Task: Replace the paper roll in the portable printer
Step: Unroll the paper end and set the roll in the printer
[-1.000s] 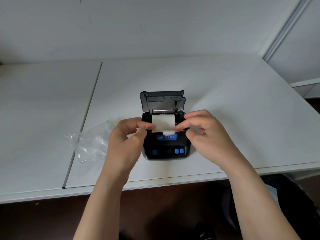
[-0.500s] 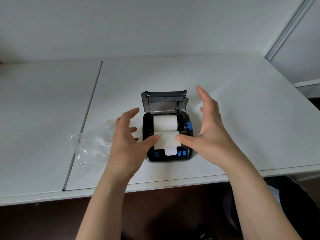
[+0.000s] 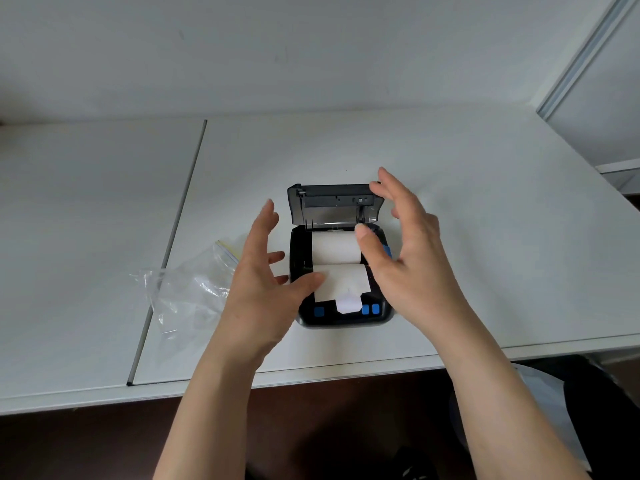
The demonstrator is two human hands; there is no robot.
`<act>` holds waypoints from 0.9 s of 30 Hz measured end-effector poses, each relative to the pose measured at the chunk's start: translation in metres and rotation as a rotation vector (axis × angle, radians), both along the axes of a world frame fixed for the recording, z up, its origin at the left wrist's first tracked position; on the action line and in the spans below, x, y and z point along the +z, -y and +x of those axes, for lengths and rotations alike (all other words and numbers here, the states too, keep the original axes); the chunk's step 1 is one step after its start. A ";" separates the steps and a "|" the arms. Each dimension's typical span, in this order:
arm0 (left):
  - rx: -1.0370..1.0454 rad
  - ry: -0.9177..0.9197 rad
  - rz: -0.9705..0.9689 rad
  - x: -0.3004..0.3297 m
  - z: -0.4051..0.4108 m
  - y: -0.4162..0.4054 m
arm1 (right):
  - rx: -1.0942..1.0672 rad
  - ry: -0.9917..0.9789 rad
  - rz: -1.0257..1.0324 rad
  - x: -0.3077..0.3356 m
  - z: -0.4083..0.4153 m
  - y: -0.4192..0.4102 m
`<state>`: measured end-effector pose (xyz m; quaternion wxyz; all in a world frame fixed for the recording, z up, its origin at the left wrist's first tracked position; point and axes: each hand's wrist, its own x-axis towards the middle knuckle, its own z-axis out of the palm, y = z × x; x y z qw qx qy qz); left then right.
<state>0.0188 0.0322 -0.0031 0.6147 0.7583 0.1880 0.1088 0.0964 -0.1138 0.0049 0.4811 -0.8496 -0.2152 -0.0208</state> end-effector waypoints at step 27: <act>0.019 -0.040 -0.108 0.007 0.000 -0.002 | -0.191 -0.514 0.298 -0.004 0.007 0.002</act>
